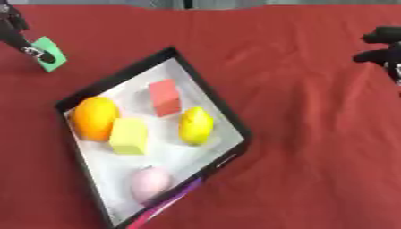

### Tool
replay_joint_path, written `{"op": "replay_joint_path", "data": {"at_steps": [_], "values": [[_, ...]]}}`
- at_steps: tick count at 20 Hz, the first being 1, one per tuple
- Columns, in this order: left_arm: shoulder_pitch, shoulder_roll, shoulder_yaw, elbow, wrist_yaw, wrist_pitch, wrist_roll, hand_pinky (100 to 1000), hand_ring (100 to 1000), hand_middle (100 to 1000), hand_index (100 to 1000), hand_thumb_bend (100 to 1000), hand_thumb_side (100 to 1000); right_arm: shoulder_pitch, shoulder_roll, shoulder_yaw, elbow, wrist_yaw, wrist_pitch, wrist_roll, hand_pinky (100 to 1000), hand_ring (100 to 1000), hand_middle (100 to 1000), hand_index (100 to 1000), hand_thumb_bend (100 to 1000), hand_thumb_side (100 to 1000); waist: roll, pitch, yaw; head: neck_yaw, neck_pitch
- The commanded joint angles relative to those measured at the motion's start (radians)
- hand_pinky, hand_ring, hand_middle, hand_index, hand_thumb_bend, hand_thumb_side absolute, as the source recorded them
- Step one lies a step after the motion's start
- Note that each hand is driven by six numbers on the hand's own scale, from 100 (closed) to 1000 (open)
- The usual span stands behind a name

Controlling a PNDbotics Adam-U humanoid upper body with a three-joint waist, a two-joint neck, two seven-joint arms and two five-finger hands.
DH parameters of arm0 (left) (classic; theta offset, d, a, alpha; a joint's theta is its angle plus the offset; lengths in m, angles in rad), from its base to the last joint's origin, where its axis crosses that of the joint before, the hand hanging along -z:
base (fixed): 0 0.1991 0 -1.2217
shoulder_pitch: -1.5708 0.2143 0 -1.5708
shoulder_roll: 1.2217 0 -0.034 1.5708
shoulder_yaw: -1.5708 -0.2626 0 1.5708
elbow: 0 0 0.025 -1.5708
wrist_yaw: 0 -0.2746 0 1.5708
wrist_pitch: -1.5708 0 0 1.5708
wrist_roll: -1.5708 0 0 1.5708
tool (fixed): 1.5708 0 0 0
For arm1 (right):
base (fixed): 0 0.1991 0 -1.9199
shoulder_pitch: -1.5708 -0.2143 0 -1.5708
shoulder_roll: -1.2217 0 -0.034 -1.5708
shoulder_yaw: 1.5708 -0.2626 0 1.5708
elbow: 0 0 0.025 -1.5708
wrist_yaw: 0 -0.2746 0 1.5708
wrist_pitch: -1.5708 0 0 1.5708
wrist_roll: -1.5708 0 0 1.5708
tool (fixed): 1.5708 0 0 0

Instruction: Pick up objects on the table and place them in the box.

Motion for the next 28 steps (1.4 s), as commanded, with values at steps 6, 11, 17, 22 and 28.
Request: {"op": "replay_joint_path", "data": {"at_steps": [6, 11, 17, 22, 28], "values": [[-0.02, 0.019, 0.048, 0.013, 0.024, 0.075, 0.059, 895, 890, 773, 811, 728, 405, -0.017, -0.007, 0.0, -0.017, 0.02, 0.006, 0.012, 937, 727, 782, 828, 100, 542, 0.005, -0.003, -0.015, 0.018, -0.025], [-0.019, 0.014, 0.047, 0.016, 0.058, 0.087, 0.079, 891, 886, 773, 783, 691, 391, -0.023, -0.003, 0.003, -0.017, 0.025, 0.01, 0.017, 938, 728, 782, 828, 100, 542, 0.005, 0.003, -0.019, 0.021, -0.028], [-0.016, 0.013, 0.037, 0.024, 0.057, 0.057, 0.064, 894, 888, 777, 762, 650, 365, -0.022, 0.004, 0.003, -0.017, 0.034, 0.014, 0.019, 939, 728, 782, 828, 100, 543, 0.005, 0.007, -0.022, 0.029, -0.03], [-0.016, 0.018, 0.035, 0.032, 0.018, 0.045, 0.051, 899, 892, 781, 762, 658, 347, -0.019, 0.007, 0.004, -0.017, 0.039, 0.017, 0.022, 940, 729, 783, 829, 100, 542, 0.006, 0.007, -0.02, 0.028, -0.028], [-0.016, 0.019, 0.047, 0.024, 0.026, 0.045, 0.048, 893, 887, 777, 755, 625, 356, -0.015, 0.013, 0.004, -0.017, 0.046, 0.022, 0.025, 941, 730, 785, 830, 100, 543, 0.003, 0.007, -0.018, 0.036, -0.031]]}}
